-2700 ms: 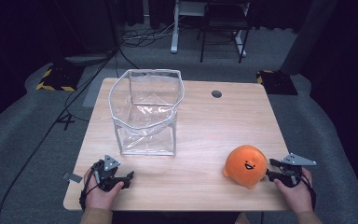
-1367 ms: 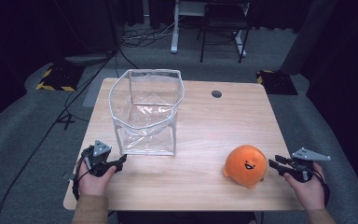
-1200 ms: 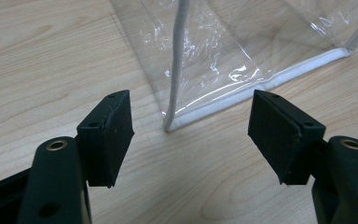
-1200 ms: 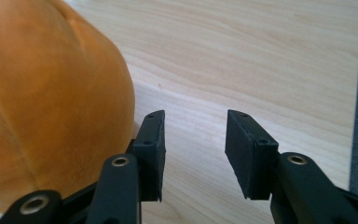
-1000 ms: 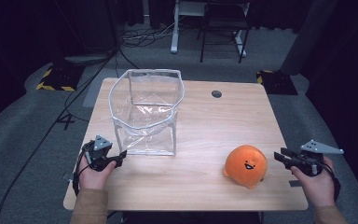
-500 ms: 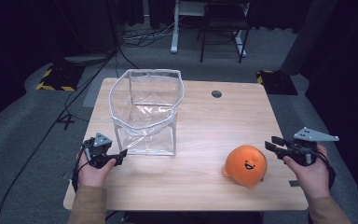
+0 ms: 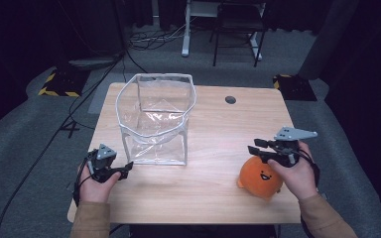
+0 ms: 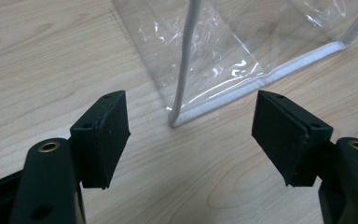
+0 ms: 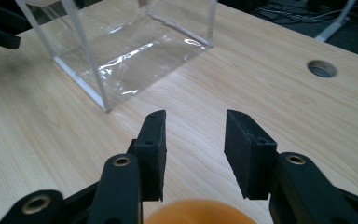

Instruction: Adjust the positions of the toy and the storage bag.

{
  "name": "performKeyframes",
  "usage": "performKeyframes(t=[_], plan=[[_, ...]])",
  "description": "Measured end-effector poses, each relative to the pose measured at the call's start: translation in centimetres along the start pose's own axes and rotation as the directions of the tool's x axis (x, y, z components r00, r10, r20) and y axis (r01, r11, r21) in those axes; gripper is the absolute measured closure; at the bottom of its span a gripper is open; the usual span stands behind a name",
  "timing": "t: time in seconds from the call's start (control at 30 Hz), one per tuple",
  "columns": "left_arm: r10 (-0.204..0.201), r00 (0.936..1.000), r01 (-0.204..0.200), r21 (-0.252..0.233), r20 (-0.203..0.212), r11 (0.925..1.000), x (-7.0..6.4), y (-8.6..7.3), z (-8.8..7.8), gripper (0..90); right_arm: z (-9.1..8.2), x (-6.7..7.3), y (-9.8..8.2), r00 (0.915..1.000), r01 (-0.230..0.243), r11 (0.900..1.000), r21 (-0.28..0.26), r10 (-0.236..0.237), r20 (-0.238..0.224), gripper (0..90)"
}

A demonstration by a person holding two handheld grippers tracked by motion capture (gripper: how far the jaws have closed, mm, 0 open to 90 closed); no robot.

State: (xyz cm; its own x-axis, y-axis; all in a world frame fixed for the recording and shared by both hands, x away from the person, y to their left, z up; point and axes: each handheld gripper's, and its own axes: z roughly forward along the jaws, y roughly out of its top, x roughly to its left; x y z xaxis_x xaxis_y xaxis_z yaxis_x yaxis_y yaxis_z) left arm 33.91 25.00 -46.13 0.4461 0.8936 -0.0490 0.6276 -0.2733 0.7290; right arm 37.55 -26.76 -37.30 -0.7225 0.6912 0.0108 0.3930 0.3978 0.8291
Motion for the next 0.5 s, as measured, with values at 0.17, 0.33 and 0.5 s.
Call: performKeyframes(t=[0.17,0.33,0.5], plan=[[-0.007,1.0000,0.007,-0.005,-0.007,1.0000,0.1,-0.7,-0.7,27.8,2.5,1.8,1.2,0.9975,0.046,0.999,0.012,-0.045,-0.053,59.7],[-0.015,0.9998,0.015,-0.004,-0.012,0.9999,0.1,-1.3,-1.3,28.0,4.7,3.1,1.8,0.9935,0.075,0.997,0.021,-0.073,-0.088,59.6],[-0.024,0.9995,0.024,-0.012,-0.018,0.9996,0.0,-2.0,-1.9,28.4,6.9,4.5,2.4,0.9870,0.106,0.994,0.035,-0.101,-0.126,59.7]])
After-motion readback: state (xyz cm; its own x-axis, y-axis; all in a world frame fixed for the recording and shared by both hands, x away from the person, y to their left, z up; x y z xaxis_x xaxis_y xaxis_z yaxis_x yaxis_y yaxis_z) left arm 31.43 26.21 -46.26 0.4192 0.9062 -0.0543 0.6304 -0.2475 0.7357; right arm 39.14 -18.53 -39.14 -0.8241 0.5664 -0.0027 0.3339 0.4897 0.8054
